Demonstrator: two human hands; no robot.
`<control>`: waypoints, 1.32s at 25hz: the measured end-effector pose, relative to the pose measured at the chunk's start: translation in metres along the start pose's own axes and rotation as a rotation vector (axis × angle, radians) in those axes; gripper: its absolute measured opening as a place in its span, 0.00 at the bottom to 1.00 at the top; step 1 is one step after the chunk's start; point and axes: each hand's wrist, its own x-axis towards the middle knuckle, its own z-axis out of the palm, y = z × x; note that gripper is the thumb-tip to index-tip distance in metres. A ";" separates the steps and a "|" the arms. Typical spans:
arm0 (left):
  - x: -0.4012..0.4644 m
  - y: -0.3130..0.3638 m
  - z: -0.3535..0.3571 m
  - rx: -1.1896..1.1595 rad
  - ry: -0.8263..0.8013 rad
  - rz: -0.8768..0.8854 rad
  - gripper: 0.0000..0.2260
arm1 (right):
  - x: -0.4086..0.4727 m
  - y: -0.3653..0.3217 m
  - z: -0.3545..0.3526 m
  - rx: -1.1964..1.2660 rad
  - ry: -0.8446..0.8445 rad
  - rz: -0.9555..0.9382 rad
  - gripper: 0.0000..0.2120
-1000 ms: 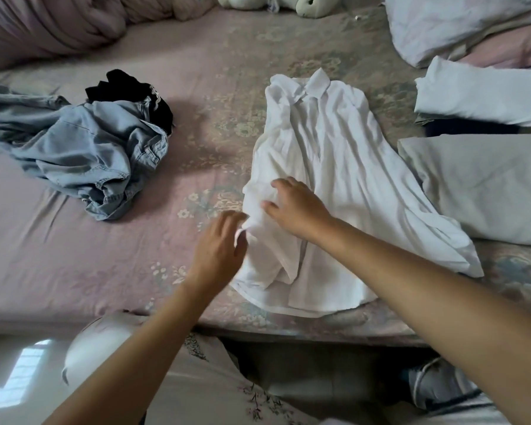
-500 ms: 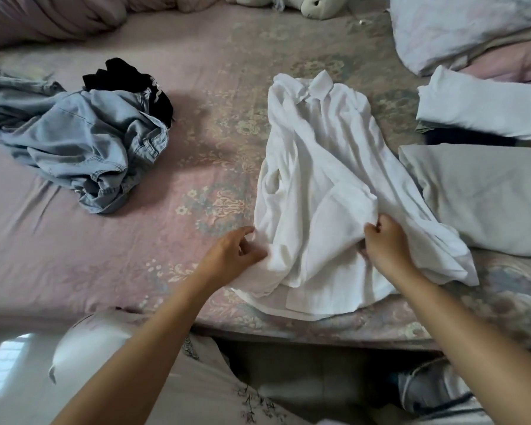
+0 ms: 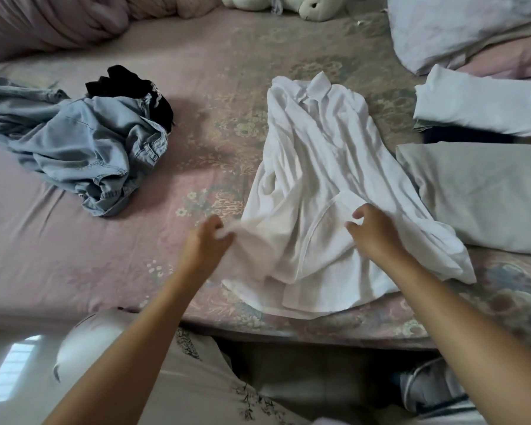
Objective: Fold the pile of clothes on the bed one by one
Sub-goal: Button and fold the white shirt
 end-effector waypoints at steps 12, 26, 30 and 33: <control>0.014 -0.044 -0.024 0.582 0.179 0.411 0.22 | -0.007 0.019 -0.008 -0.191 0.037 -0.178 0.07; 0.041 -0.094 -0.036 0.747 -0.001 -0.115 0.19 | 0.008 -0.057 -0.014 0.309 -0.397 -0.045 0.23; 0.022 -0.115 -0.049 0.644 0.186 -0.127 0.17 | -0.013 -0.068 0.027 0.127 -0.369 -0.293 0.23; 0.016 -0.129 -0.038 0.708 0.334 0.431 0.23 | -0.034 -0.058 0.046 -0.286 -0.232 -0.464 0.28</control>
